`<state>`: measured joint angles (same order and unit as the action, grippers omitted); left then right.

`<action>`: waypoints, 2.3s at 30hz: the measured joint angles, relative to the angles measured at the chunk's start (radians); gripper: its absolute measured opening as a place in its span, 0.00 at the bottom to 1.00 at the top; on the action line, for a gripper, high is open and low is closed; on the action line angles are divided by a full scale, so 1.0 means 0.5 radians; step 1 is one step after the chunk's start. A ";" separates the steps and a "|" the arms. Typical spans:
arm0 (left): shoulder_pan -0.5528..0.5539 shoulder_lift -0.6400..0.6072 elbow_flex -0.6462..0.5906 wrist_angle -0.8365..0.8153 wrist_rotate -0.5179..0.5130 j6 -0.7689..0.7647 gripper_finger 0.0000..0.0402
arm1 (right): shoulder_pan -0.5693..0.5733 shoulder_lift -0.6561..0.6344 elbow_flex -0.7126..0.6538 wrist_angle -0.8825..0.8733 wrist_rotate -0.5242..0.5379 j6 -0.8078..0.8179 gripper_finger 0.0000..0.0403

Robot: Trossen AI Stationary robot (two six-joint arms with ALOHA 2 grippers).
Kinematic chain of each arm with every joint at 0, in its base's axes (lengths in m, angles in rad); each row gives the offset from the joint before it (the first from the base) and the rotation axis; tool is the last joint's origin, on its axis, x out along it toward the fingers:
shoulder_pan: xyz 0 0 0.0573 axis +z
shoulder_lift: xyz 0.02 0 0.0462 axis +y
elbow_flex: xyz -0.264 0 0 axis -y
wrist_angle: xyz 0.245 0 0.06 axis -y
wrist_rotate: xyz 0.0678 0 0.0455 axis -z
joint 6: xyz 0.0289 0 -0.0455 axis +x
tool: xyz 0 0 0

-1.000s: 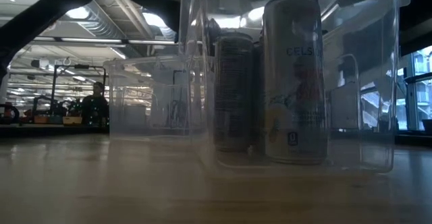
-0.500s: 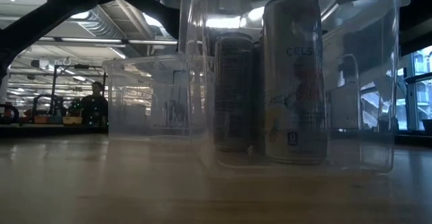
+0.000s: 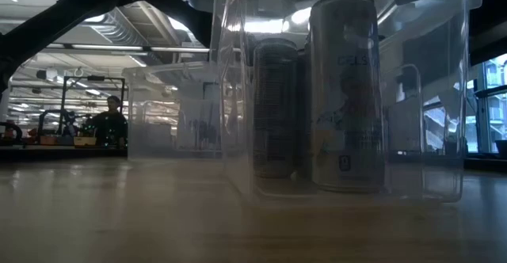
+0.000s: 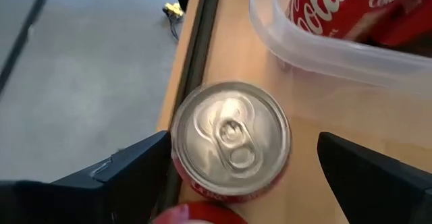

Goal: Sort soda cans
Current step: Put the red/white soda can into the right transparent bin

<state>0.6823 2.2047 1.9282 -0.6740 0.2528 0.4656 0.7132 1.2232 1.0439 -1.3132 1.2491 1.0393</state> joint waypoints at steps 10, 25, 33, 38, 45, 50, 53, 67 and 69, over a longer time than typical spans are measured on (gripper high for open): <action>-0.030 -0.002 0.002 -0.141 -0.019 -0.032 0.90 | 0.000 0.000 0.000 -0.001 -0.001 -0.001 0.01; -0.045 0.021 -0.004 0.022 -0.014 -0.019 0.90 | 0.000 0.000 -0.001 0.003 0.000 -0.001 0.01; -0.057 0.056 -0.002 0.046 -0.041 -0.054 0.83 | 0.000 0.000 -0.001 0.006 -0.001 -0.001 0.01; -0.057 0.060 -0.005 0.018 -0.061 -0.023 0.71 | -0.001 0.000 -0.001 0.005 -0.003 -0.001 0.01; -0.064 0.053 0.004 0.013 -0.076 -0.075 0.70 | -0.001 0.000 -0.001 0.006 -0.021 -0.001 0.01; -0.084 0.061 0.094 -0.079 -0.118 -0.142 0.71 | -0.001 0.000 -0.001 0.005 -0.021 -0.002 0.01; -0.112 0.069 0.202 -0.190 -0.278 -0.145 0.71 | -0.001 0.000 -0.001 0.005 -0.021 -0.002 0.01; -0.193 0.059 0.735 -0.632 -0.622 -0.184 0.72 | 0.000 0.000 -0.001 0.002 -0.049 -0.004 0.01; -0.211 0.059 0.817 -0.679 -0.673 -0.192 0.72 | 0.000 0.000 -0.001 0.003 -0.065 -0.004 0.01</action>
<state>0.5768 2.2341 2.3364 -1.0136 -0.0836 0.3696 0.7132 1.2232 1.0435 -1.3117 1.2167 1.0372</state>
